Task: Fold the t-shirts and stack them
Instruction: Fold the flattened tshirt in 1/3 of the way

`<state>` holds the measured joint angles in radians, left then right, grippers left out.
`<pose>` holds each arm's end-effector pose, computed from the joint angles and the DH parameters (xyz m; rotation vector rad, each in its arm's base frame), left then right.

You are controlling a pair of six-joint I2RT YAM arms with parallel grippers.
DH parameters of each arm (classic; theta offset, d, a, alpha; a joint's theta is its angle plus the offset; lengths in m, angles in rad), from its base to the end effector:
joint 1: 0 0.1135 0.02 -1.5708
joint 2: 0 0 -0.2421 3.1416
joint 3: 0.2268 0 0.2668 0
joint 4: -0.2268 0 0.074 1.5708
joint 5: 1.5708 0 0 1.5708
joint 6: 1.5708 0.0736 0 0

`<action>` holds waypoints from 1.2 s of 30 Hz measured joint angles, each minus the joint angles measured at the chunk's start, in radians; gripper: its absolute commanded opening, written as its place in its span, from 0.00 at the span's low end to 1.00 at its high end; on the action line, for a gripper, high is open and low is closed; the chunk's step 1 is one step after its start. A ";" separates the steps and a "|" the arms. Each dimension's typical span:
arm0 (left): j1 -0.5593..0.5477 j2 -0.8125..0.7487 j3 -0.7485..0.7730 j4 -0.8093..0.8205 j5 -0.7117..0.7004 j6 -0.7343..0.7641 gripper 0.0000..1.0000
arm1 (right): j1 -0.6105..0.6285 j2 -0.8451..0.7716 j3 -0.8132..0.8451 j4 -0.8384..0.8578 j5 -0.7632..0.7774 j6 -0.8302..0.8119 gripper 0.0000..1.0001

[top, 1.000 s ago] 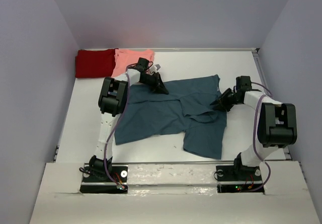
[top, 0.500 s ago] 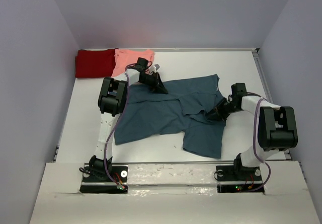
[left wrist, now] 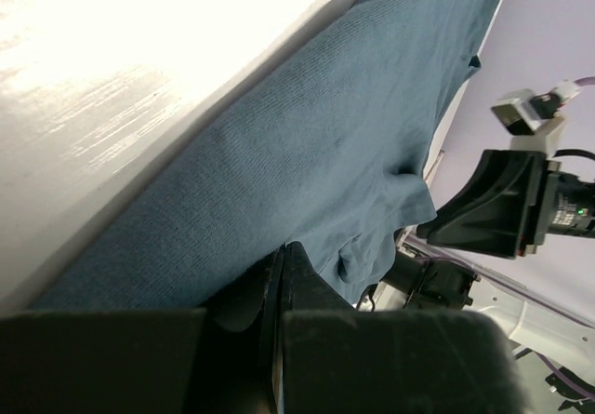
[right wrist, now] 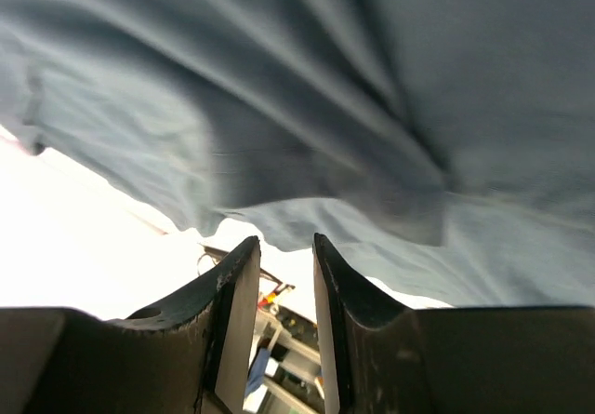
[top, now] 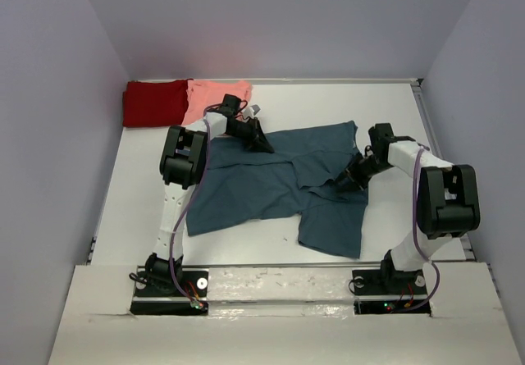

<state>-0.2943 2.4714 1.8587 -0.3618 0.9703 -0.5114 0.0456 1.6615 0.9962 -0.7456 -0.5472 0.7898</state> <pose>0.4818 -0.2095 0.0678 0.1346 2.5827 -1.5457 0.3032 0.0522 0.1062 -1.0082 -2.7652 -0.8504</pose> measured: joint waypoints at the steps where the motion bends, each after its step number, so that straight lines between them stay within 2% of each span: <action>1: 0.000 0.000 0.000 0.000 0.000 0.000 0.08 | 0.000 0.002 0.019 0.001 0.000 0.002 0.38; 7: 0.000 0.000 0.000 0.000 0.000 0.000 0.08 | 0.009 0.002 0.083 0.009 0.016 0.012 0.47; 10: 0.001 0.000 0.000 0.000 0.000 0.000 0.08 | 0.067 0.002 0.153 -0.028 0.096 -0.023 0.50; 15: 0.002 0.000 0.000 -0.001 0.001 0.000 0.08 | 0.348 -0.002 0.333 -0.062 0.370 -0.144 0.53; 19: 0.002 0.000 0.000 -0.001 0.000 0.000 0.08 | 0.483 -0.050 0.272 -0.058 0.520 -0.167 0.52; 23: 0.002 0.000 0.000 -0.001 0.000 0.001 0.08 | 0.478 -0.131 0.131 -0.102 0.681 -0.135 0.51; 27: 0.002 0.000 0.000 -0.001 0.000 0.001 0.08 | 0.466 -0.139 0.114 -0.159 0.809 -0.096 0.51; 34: 0.002 0.000 0.000 -0.001 0.000 0.001 0.08 | 0.467 -0.106 0.141 -0.186 0.881 -0.078 0.51; 36: 0.002 0.000 0.000 -0.001 0.000 0.001 0.08 | 0.467 -0.086 0.156 -0.184 0.885 -0.079 0.48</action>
<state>-0.2924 2.4714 1.8587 -0.3626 0.9707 -0.5106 0.5121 1.5753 1.1522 -0.9295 0.3378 0.7113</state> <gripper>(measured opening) 0.087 0.503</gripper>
